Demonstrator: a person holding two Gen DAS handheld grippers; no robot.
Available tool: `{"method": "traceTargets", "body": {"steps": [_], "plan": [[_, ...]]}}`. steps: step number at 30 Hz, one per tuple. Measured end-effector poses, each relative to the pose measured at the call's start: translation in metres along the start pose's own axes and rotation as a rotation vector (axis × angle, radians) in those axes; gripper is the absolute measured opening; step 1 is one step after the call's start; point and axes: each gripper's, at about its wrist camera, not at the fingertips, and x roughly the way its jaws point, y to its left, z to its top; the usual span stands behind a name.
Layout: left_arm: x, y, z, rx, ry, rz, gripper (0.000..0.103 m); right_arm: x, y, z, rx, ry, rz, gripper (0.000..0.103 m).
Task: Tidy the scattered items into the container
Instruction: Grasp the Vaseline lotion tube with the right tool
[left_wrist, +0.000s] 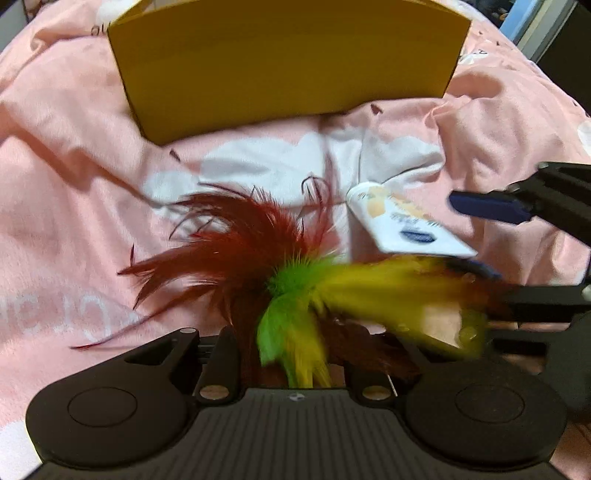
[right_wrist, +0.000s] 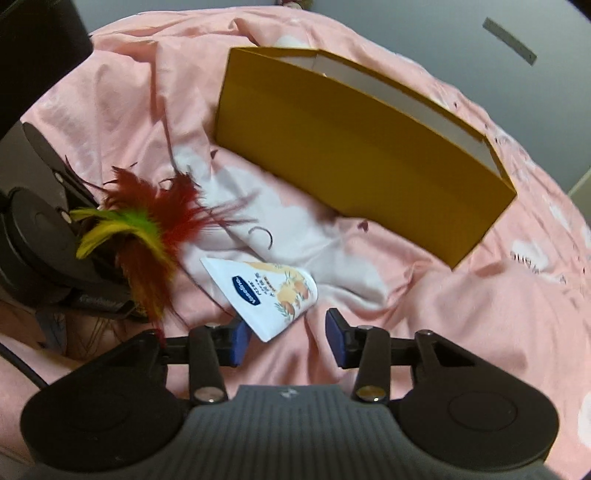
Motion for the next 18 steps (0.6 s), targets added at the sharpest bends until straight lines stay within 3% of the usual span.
{"method": "traceTargets", "body": {"steps": [3, 10, 15, 18], "plan": [[0.000, 0.004, -0.002, 0.005, 0.002, 0.003, 0.018, 0.003, 0.006, 0.000, -0.031, -0.006, 0.014, 0.036], [0.002, 0.003, 0.003, 0.003, -0.006, 0.014, 0.018, 0.015, 0.018, 0.007, -0.087, -0.042, -0.004, 0.034], [0.004, 0.002, 0.005, -0.001, 0.000, 0.024, 0.018, 0.015, 0.025, 0.010, -0.137, -0.060, -0.027, 0.021], [0.005, 0.002, 0.007, -0.002, 0.001, 0.025, 0.018, 0.015, 0.025, 0.011, -0.140, -0.058, -0.035, 0.019]]}}
